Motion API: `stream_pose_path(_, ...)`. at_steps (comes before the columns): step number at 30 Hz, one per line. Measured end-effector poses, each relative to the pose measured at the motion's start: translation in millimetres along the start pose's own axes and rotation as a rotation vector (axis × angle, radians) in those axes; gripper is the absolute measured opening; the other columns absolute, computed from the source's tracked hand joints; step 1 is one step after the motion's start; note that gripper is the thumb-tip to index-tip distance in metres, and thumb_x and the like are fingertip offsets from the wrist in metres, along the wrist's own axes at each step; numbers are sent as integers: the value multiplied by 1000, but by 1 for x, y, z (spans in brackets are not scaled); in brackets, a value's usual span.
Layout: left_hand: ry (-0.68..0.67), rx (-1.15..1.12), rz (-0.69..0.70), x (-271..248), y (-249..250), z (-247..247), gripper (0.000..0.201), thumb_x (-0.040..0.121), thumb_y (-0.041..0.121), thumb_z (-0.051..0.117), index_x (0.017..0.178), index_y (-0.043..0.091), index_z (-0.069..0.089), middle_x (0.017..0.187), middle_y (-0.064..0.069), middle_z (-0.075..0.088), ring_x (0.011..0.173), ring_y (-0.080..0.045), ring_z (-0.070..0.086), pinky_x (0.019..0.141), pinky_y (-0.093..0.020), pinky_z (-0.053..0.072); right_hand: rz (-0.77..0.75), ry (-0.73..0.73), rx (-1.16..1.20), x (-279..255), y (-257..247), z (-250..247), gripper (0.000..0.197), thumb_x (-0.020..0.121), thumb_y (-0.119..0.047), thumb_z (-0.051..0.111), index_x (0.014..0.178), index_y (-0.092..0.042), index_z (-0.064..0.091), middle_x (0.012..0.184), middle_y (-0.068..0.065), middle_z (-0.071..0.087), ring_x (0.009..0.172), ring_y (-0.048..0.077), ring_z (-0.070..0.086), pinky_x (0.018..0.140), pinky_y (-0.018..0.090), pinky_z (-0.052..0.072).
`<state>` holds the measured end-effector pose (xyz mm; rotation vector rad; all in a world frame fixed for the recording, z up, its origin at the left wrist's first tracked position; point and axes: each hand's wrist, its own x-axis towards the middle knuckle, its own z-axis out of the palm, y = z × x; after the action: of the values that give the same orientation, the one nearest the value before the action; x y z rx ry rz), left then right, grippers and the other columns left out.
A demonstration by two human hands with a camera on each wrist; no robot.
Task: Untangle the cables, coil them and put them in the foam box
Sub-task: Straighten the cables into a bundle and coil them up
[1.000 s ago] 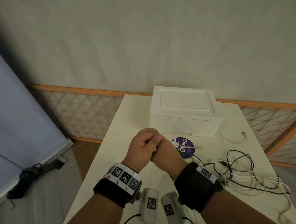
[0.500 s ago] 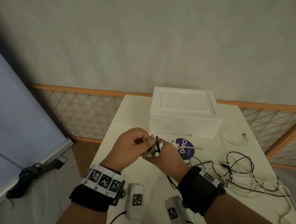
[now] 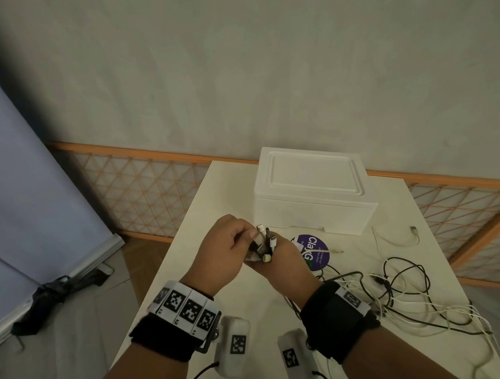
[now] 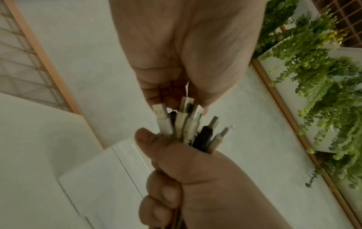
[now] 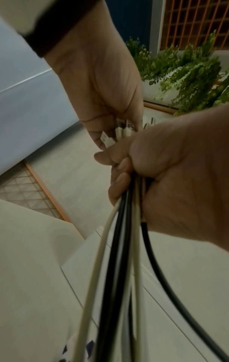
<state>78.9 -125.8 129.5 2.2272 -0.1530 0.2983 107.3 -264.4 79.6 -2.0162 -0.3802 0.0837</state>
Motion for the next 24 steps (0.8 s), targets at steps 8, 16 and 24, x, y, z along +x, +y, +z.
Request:
stream_pose_path(8, -47, -340, 51, -2, 4, 15, 30, 86, 47, 47, 109, 35, 61, 116, 20, 60, 110, 0, 53, 93, -16, 43, -195, -17, -176, -6, -19, -5, 14, 87, -12, 59, 97, -2, 61, 86, 12, 68, 79, 27, 65, 69, 41, 53)
stream_pose_path(16, 241, -76, 91, -5, 5, 40, 34, 85, 47, 53, 75, 18, 68, 72, 8, 65, 75, -5, 58, 69, -15, 45, -246, -108, -347, -6, -31, -1, 33, 80, -7, 35, 89, 4, 66, 85, 19, 68, 79, 30, 65, 67, 36, 51)
stream_pose_path(24, 80, -248, 139, -1, -1, 33, 26, 87, 43, 51, 83, 18, 57, 85, 7, 59, 82, -5, 55, 76, -18, 42, -109, -213, -308, -3, -34, -8, 20, 87, -12, 48, 96, -5, 64, 87, 15, 67, 79, 28, 62, 72, 44, 50)
